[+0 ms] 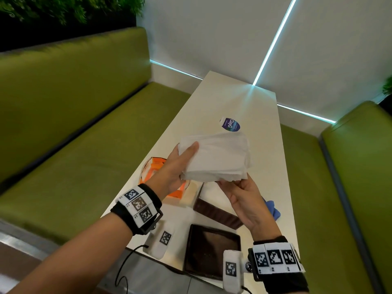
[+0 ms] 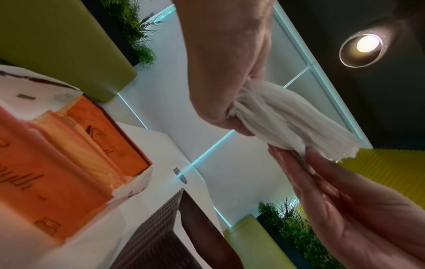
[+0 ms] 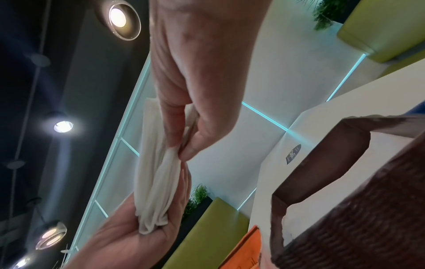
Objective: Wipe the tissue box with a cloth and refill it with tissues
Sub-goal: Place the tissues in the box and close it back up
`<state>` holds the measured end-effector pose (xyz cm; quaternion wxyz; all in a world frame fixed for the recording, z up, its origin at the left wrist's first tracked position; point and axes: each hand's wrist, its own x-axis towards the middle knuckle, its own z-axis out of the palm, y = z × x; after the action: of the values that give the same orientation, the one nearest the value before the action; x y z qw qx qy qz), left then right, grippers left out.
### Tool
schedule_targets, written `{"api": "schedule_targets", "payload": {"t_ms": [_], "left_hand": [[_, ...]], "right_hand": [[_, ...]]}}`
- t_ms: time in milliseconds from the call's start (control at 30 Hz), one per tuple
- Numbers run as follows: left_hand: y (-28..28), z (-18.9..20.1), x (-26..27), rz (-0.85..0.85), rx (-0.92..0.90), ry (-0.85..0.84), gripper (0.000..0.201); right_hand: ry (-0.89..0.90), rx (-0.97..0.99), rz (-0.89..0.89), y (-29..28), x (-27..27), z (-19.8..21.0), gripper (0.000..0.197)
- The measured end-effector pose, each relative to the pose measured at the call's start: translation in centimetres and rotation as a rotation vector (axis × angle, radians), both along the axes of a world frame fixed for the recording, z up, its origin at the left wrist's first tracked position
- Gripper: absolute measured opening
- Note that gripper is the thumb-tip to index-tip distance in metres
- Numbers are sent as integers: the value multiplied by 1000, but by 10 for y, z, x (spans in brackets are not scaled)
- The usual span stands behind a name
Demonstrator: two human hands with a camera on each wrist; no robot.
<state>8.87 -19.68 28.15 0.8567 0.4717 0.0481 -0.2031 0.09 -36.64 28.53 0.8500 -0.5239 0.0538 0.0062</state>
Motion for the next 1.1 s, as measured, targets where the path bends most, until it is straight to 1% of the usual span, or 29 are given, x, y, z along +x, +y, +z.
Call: {"api": "schedule_targets", "payload": {"t_ms": [67, 167, 200, 300, 400, 500, 567, 600, 667, 700, 767, 833, 867, 900, 967, 1033, 1100], "left_hand": [[2, -2, 0, -4, 3, 2, 52], [5, -3, 0, -30, 4, -8, 46], [6, -4, 1, -42, 11, -16, 46], [9, -2, 1, -82, 32, -28, 39], [12, 0, 2, -123, 22, -49, 39], [13, 0, 2, -126, 49, -64, 37], [12, 0, 2, -117, 87, -92, 31], [11, 0, 1, -110, 111, -113, 27], [9, 0, 0, -94, 162, -147, 20], [8, -1, 0, -86, 186, -161, 18], [8, -1, -1, -83, 226, -188, 17], [7, 0, -2, -92, 250, -210, 14], [5, 0, -3, -95, 256, -217, 14], [3, 0, -4, -96, 262, -223, 14], [-4, 1, -8, -82, 257, -227, 20], [-11, 0, -11, -65, 231, -205, 27], [-15, -3, -14, -55, 211, -164, 31]], "right_hand": [[-1, 20, -30, 1, 1, 0, 69], [20, 74, -63, -1, 1, -2, 46], [25, 75, -63, -2, 0, -2, 42], [27, 67, -60, -1, -2, -1, 37], [20, 61, -85, 0, -4, -2, 36], [27, 78, -131, 1, -4, -3, 38], [39, 119, -118, 0, -4, -4, 24], [29, 172, -101, -2, -5, -3, 21], [8, 290, -98, -9, -4, -1, 37], [11, 293, -108, -13, -4, 1, 48], [46, 141, -121, -20, -1, 5, 75], [55, -126, -134, -21, 3, 7, 94], [66, -256, -139, -20, 4, 7, 99], [83, -351, -151, -18, 6, 6, 97], [118, -425, -191, -14, 7, 3, 79], [125, -379, -229, -13, 7, -2, 66], [112, -335, -272, -14, 6, -5, 59]]}}
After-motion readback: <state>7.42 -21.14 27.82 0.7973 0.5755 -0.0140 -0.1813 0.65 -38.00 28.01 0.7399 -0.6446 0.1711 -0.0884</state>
